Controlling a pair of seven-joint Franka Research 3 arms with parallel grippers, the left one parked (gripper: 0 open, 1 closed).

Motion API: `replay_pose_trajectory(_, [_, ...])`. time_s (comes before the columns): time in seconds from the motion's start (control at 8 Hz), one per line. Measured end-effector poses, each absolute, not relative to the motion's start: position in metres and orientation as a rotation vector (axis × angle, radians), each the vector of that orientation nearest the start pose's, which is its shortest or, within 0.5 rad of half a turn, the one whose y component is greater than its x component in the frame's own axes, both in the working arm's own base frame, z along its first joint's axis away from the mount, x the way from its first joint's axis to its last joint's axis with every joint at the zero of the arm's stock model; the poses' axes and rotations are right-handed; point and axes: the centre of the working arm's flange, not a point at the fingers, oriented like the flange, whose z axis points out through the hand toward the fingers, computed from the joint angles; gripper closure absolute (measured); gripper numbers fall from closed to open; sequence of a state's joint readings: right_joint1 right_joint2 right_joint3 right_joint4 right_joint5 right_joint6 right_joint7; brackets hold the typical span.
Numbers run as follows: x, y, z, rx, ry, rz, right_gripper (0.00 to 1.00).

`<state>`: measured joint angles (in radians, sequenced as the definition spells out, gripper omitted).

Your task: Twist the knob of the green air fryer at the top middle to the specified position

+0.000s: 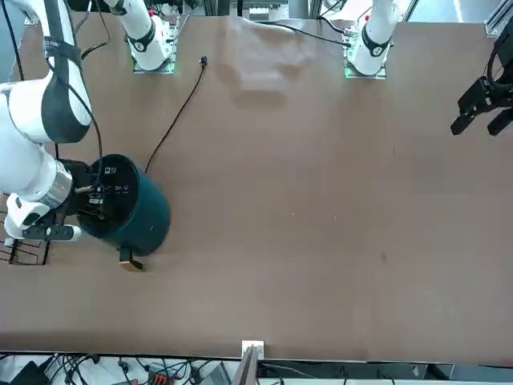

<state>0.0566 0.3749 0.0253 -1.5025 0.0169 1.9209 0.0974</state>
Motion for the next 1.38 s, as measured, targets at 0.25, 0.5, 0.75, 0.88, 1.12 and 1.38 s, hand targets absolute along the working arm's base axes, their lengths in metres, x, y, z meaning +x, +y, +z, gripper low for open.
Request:
replay_pose_trajectory(0.25, [0.6737, 0.0559, 0.4567, -3.111, 0.034, -0.064, 0.39])
replay_pose_trajectory(0.5, [0.6733, 0.0620, 0.4569, -3.120, 0.039, -0.067, 0.39])
replay_pose_trajectory(0.75, [0.6733, 0.0619, 0.4568, -3.121, 0.040, -0.067, 0.39])
replay_pose_trajectory(0.88, [0.6732, 0.0617, 0.4567, -3.122, 0.040, -0.065, 0.39])
replay_pose_trajectory(1.12, [0.6727, 0.0614, 0.4562, -3.123, 0.040, -0.057, 0.39])
replay_pose_trajectory(1.38, [0.6711, 0.0611, 0.4549, -3.125, 0.040, -0.033, 0.39])
